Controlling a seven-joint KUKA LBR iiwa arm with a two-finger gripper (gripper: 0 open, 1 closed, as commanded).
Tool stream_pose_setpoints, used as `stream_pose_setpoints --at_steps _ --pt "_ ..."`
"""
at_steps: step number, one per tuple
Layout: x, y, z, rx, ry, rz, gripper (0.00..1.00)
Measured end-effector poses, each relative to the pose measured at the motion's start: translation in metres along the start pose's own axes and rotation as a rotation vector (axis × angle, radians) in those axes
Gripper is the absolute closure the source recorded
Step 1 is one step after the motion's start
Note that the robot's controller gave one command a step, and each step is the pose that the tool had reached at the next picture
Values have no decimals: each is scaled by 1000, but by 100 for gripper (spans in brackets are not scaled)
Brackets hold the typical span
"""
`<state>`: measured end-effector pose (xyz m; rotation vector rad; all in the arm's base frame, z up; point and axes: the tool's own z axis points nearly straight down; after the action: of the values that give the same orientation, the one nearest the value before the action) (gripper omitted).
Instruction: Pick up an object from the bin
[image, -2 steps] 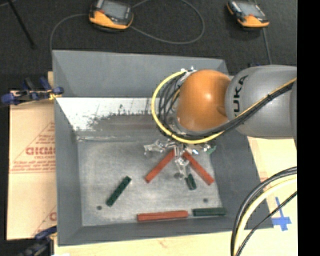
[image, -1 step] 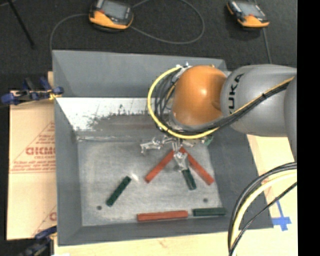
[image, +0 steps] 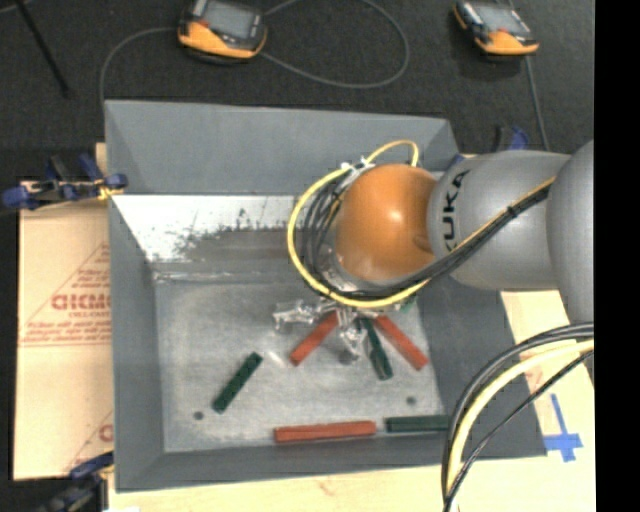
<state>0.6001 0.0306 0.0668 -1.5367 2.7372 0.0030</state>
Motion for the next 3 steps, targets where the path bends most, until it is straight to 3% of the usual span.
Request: stream_pose_setpoints --at_steps 1,2,3 --pt "-1 -2 1 3 -2 5 0" --pt "-2 -2 0 3 -3 7 100" --pt "-3 -5 -60 9 -3 14 100"
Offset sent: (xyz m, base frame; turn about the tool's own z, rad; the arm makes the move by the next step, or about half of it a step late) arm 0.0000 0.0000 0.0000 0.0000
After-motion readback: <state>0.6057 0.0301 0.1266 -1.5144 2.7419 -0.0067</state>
